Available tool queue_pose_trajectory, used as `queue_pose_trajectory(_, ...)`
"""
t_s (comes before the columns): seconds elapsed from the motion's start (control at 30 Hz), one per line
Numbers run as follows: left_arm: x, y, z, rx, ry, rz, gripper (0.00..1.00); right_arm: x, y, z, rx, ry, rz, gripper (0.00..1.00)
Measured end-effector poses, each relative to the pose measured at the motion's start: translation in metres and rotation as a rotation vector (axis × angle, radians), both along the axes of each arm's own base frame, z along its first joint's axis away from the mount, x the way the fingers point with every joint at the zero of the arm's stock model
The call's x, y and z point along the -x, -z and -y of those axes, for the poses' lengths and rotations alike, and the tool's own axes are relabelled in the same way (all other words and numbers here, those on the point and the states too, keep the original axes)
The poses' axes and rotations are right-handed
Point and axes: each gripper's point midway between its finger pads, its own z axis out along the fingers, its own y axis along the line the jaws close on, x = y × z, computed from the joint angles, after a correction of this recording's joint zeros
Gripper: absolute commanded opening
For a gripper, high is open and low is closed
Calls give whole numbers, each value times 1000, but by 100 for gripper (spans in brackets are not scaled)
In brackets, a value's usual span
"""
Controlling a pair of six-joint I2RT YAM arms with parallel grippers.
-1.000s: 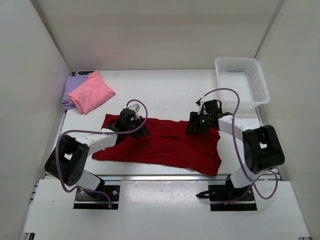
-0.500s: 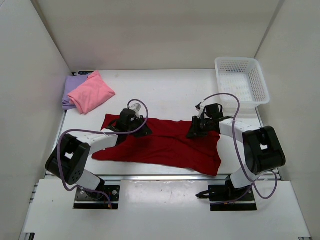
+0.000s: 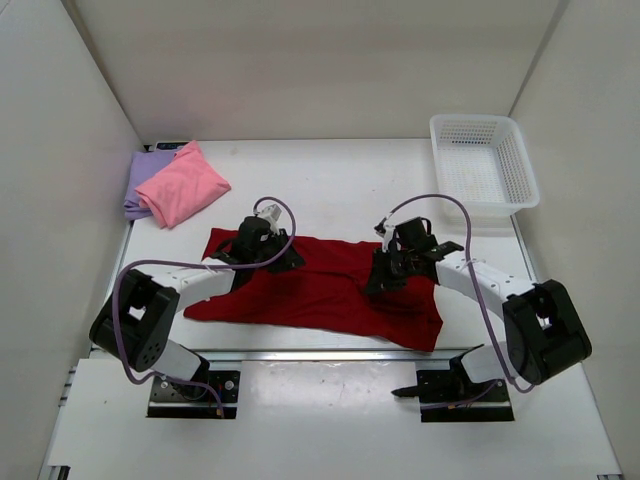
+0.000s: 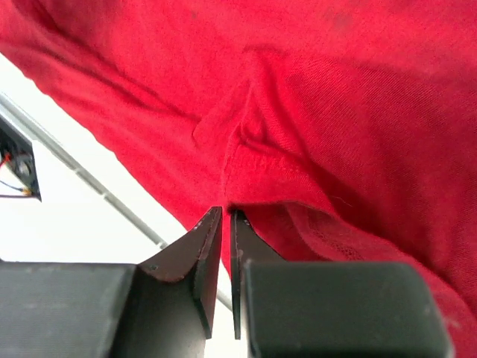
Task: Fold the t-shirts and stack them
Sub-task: Fold the other side of the tshirt into a rectangle
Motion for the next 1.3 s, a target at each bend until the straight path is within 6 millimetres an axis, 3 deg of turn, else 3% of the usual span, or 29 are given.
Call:
queue_pose_trajectory(0.1, -1, -3, -1, 4, -5, 7, 26, 14, 1, -5, 15, -24, -32, 12)
queue_pose_trajectory(0.23, -2, -10, -1, 14, -6, 22, 27, 27, -6, -8, 37, -55, -51, 28)
queue_pose_trajectory(0.3, -2, -14, 0, 19, -6, 33, 28, 21, -17, -5, 28, -45, -19, 28)
queue_pose_trajectory(0.4, -2, -19, 1, 24, -7, 48, 28, -3, -35, 12, 8, 38, 54, 29)
queue_pose_trajectory(0.53, 1, -21, 5, 28, 6, 52, 28, -41, -35, 48, 24, 201, 108, 17)
queue_pose_trajectory(0.67, 7, -21, 14, 33, 32, 50, 28, -49, 1, 55, 107, 212, 35, 0)
queue_pose_trajectory(0.8, 11, -17, 22, 38, 51, 39, 28, -26, 26, 39, 150, 112, -60, 0)
queue_pose_trajectory(0.97, 14, -17, 28, 47, 64, 37, 29, 22, 18, 5, 147, -71, -59, 0)
queue_pose_trajectory(1.07, 14, -18, 35, 52, 78, 38, 29, 42, 9, -1, 127, -125, -57, 1)
queue_pose_trajectory(1.13, 13, -19, 44, 58, 95, 37, 29, 34, 4, 6, 116, -86, -43, 6)
queue_pose_trajectory(1.3, -3, -26, 76, 74, 134, 45, 29, -34, -12, 60, 89, 208, 56, 19)
